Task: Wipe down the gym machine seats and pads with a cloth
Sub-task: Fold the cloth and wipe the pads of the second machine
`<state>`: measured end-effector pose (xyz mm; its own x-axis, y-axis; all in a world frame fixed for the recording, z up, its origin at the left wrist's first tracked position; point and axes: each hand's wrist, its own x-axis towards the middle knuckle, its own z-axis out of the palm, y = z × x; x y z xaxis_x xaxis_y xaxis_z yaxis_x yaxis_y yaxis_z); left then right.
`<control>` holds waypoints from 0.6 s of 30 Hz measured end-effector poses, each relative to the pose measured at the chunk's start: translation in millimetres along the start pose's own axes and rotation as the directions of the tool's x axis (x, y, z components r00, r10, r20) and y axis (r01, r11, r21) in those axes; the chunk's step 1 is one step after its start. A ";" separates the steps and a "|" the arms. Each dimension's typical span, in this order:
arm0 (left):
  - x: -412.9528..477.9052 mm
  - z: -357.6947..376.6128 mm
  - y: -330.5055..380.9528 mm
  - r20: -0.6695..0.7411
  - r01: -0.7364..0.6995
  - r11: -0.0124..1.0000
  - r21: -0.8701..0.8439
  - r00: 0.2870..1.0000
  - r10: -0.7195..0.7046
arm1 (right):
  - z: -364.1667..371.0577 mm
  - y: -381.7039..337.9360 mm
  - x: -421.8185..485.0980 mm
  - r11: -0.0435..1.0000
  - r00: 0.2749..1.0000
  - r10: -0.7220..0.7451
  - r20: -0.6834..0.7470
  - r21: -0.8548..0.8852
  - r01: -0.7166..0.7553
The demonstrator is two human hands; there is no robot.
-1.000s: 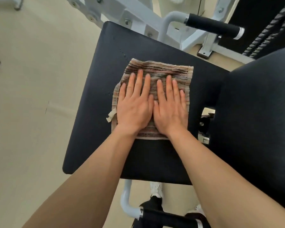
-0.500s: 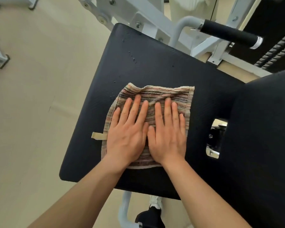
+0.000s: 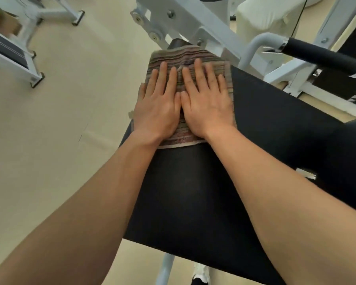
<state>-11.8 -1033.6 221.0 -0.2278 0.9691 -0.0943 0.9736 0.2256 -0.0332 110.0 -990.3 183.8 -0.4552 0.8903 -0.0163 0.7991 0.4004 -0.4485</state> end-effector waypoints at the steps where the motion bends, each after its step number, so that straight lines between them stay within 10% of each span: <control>1: -29.5 3.0 -6.6 0.004 0.029 1.000 0.012 1.000 -0.029 | 5.8 -11.1 -22.1 0.999 0.999 -0.040 0.000 0.024 0.040; 9: -219.2 23.6 -36.0 0.061 0.123 0.974 0.188 0.989 -0.136 | 44.5 -69.4 -189.3 0.973 0.978 -0.162 0.130 0.184 0.137; 18: -18.9 8.1 30.6 0.003 0.035 0.996 0.088 0.999 -0.036 | -0.5 27.6 -40.9 0.998 0.998 0.049 0.033 0.031 -0.050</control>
<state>22.3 -1045.8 213.8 -0.2626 0.9601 -0.0963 0.9603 0.2502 -0.1237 150.9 -1015.6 172.5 -0.4284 0.9010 -0.0677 0.8083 0.3487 -0.4744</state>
